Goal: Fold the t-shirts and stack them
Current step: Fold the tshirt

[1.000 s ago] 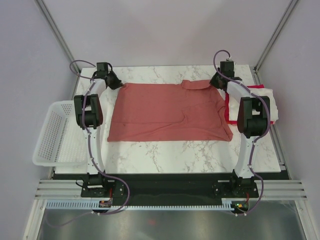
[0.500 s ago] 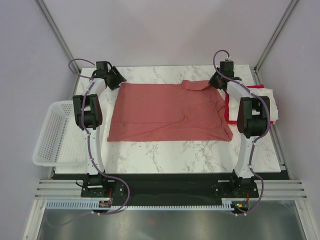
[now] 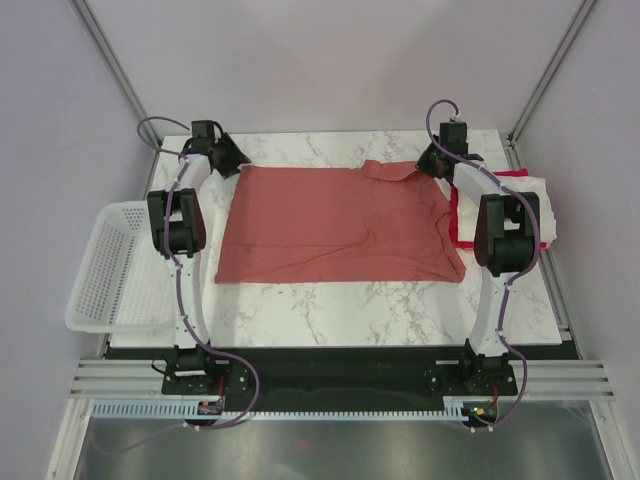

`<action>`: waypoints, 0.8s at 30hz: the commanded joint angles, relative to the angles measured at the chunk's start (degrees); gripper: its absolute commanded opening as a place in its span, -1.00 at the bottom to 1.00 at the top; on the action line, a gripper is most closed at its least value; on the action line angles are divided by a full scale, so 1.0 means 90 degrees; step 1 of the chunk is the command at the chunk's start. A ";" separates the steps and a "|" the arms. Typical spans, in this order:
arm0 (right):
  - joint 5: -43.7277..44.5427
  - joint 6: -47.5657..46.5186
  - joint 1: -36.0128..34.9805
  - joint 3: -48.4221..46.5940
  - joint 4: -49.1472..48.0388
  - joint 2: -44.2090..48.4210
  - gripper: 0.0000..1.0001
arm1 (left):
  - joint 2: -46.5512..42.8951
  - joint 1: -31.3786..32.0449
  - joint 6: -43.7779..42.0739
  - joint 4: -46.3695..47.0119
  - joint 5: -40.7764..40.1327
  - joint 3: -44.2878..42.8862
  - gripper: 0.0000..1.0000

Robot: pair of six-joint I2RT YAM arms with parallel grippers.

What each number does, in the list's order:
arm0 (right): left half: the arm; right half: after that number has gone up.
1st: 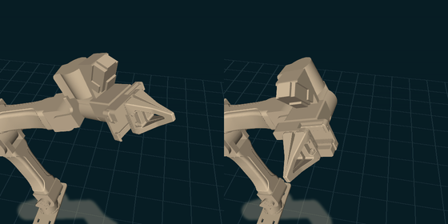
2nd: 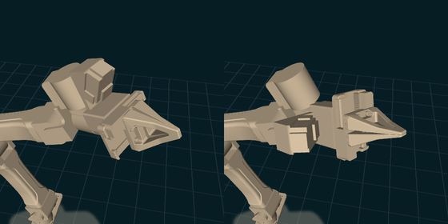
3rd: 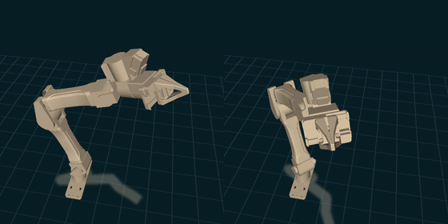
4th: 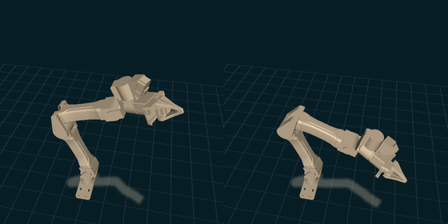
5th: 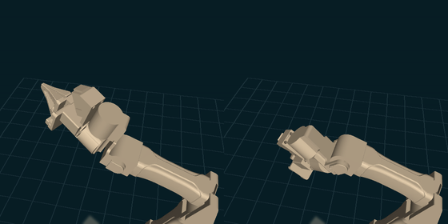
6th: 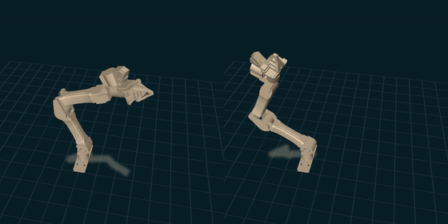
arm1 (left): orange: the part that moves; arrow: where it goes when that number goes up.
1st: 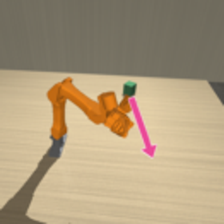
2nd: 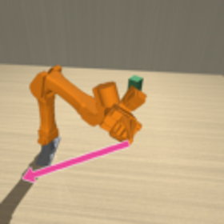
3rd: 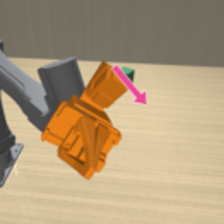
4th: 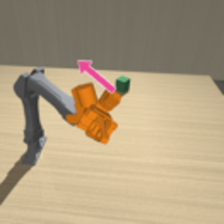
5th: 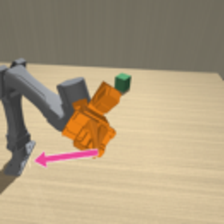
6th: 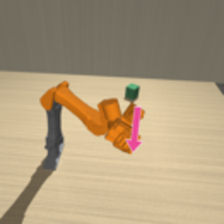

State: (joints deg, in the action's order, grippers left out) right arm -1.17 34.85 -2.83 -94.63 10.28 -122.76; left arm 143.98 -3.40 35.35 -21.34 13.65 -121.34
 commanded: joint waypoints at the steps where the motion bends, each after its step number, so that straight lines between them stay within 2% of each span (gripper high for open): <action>1: -0.0134 0.0092 0.0012 -0.0062 -0.0176 0.0212 -1.00 | 0.0262 -0.0033 0.0085 -0.0499 0.0026 -0.0151 0.12; 4: -0.0134 0.0102 0.0012 -0.0052 -0.0186 0.0241 -1.00 | 0.0349 -0.0023 0.0027 -0.0529 0.0192 -0.0306 0.04; 7: -0.0153 0.0102 0.0012 -0.0052 -0.0176 0.0271 -1.00 | 0.0457 -0.0013 -0.0032 -0.0627 0.0329 -0.0443 -0.27; 10: -0.0153 0.0112 0.0012 -0.0042 -0.0186 0.0290 -1.00 | 0.0437 -0.0013 -0.0139 -0.0617 0.0378 -0.0463 -0.78; 12: -0.0182 0.0141 -0.0008 -0.0071 -0.0186 0.0281 -1.00 | 0.0428 -0.0023 -0.0159 -0.0491 0.0485 -0.0463 -0.96; 17: -0.0241 0.0141 0.0012 -0.0480 0.0009 0.0232 -1.00 | 0.0136 -0.0033 -0.0305 -0.0148 0.0603 -0.0220 -0.96; 24: -0.0504 0.0161 0.0031 -0.0814 0.0321 0.0407 -1.00 | -0.1562 -0.0033 -0.0481 0.1072 0.0008 0.1798 -0.96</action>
State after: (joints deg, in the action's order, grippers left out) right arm -3.70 35.81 -2.76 -99.00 12.08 -122.69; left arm 138.93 -3.53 34.22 -17.72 16.40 -110.93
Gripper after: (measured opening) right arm 0.027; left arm 0.027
